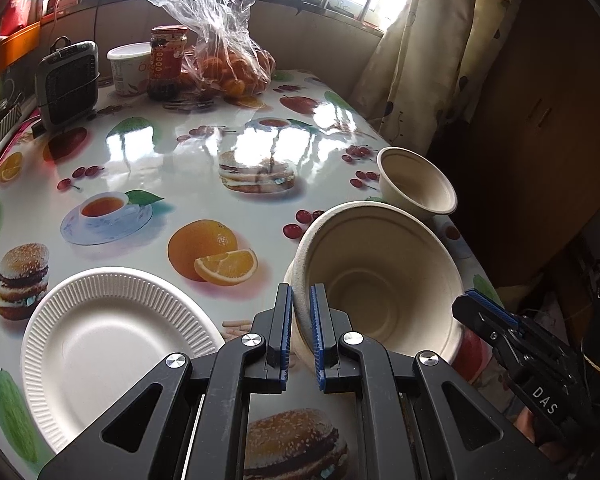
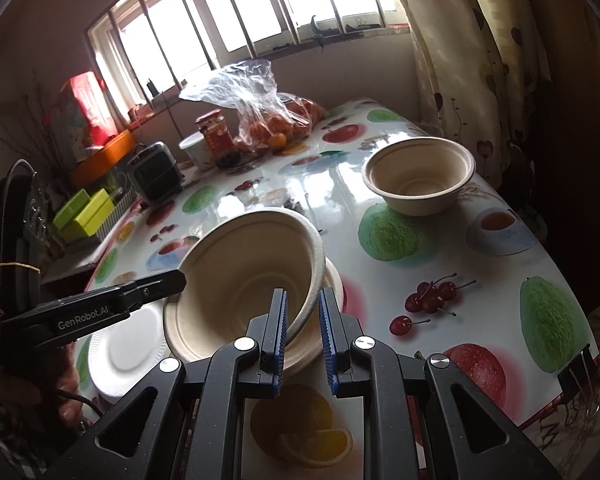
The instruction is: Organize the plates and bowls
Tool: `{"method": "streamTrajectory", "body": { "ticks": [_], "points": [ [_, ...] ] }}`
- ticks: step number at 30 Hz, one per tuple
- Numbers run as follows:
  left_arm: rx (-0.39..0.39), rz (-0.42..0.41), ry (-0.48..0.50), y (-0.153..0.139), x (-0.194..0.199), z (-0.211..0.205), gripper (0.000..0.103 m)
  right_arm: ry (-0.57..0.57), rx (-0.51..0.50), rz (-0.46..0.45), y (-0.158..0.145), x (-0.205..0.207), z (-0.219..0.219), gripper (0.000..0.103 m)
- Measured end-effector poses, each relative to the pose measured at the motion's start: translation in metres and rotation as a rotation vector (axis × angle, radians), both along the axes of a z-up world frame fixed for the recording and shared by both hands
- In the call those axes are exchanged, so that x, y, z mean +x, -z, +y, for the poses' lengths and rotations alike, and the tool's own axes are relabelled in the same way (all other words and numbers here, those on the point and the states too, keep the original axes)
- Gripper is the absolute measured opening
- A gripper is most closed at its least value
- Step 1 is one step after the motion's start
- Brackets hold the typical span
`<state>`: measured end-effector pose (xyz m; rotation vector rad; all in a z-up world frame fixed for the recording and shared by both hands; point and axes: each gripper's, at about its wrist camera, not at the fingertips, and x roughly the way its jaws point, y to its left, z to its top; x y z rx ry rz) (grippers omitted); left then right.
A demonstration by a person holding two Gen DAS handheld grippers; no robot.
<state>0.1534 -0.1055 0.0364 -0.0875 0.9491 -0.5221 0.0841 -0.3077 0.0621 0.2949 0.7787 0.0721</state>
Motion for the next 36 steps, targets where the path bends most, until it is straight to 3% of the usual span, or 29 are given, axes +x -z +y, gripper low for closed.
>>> {"method": "streamTrajectory", "body": {
  "ticks": [36],
  "points": [
    [0.029, 0.065, -0.010, 0.022, 0.009, -0.004, 0.010, 0.007, 0.006, 0.059, 0.024, 0.007, 0.002, 0.017]
  ]
}}
